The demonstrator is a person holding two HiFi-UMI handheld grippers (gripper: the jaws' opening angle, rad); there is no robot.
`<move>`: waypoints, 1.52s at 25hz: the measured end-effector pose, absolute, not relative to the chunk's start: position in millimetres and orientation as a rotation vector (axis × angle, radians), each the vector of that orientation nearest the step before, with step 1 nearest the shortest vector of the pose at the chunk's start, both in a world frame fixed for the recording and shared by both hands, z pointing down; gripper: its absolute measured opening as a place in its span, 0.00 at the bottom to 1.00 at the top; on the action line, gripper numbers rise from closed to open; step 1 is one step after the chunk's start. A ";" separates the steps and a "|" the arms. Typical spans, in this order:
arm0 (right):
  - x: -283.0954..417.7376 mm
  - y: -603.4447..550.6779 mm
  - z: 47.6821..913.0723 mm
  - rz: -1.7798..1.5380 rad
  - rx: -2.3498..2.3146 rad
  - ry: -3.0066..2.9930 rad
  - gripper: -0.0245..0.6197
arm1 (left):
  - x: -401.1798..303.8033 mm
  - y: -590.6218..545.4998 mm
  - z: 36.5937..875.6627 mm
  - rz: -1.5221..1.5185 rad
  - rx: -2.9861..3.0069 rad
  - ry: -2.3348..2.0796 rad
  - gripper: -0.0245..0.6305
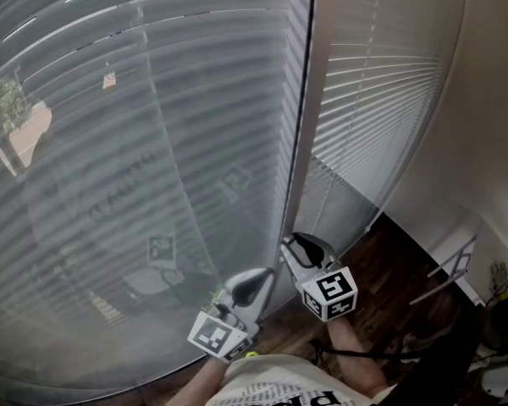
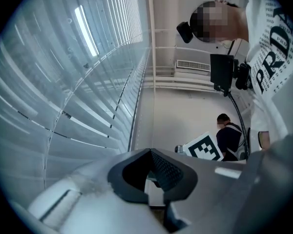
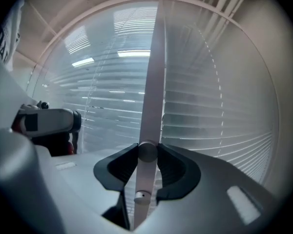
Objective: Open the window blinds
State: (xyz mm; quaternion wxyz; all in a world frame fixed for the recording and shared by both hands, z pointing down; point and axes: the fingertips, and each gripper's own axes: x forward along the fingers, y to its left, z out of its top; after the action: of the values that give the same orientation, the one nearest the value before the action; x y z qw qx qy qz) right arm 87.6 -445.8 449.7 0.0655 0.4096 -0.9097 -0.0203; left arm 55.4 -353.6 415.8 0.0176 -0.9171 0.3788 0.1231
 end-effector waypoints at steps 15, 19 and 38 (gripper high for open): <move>87.8 -448.1 449.0 0.077 1.259 -2.809 0.23 | 51.6 -350.9 415.8 0.386 -2.848 1.173 0.03; 87.1 -444.6 445.9 -0.130 1.213 -2.730 0.23 | 49.6 -351.5 415.2 0.387 -2.849 1.172 0.03; 77.1 -437.3 459.3 -1.238 0.855 -1.818 0.23 | 49.6 -354.1 416.3 0.401 -2.872 1.142 0.03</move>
State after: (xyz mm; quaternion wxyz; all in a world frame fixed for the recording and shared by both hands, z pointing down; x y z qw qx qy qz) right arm 77.1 -437.3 459.3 0.3809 0.3349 -0.7123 -0.4852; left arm 49.6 -354.1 416.3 0.0124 -0.9215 0.3662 0.1287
